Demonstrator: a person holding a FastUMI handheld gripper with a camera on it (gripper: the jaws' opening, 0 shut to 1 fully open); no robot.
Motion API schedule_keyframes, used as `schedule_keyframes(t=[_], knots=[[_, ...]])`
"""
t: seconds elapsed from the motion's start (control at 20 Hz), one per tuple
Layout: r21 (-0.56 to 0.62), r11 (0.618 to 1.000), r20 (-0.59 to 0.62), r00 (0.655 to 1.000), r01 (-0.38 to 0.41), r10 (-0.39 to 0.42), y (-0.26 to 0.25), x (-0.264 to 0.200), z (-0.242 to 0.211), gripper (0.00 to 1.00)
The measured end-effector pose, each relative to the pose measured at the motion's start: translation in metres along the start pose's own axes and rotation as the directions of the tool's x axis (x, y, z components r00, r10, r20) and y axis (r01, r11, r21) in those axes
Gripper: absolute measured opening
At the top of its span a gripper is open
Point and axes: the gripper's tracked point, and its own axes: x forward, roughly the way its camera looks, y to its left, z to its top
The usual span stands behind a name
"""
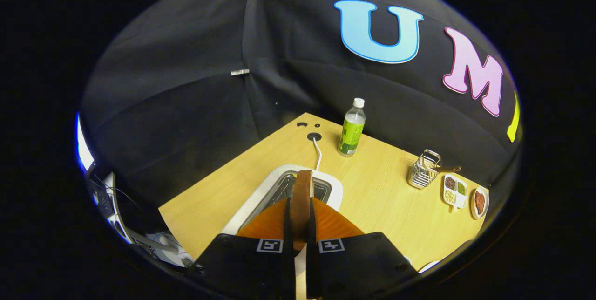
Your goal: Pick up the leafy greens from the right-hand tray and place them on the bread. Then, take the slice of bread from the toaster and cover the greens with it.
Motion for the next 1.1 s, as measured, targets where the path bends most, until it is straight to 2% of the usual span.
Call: schedule_keyframes(t=[0.25, 0.45, 0.6, 0.75, 0.9, 1.1], knots=[[0.060, 0.998, 0.101, 0.995, 0.001, -0.007, -0.030, -0.047, 0.035, 0.13], [0.150, 0.988, 0.129, 0.990, 0.039, -0.059, -0.079, -0.087, 0.026, 0.13], [0.227, 0.971, 0.111, 0.988, 0.077, -0.105, -0.120, -0.102, -0.005, 0.13], [0.325, 0.942, 0.067, 0.992, 0.082, -0.109, -0.143, -0.108, -0.053, 0.13], [0.408, 0.909, 0.016, 0.995, 0.085, -0.100, -0.155, -0.108, -0.098, 0.13], [0.457, 0.885, -0.030, 0.996, 0.091, -0.086, -0.158, -0.097, -0.140, 0.13]])
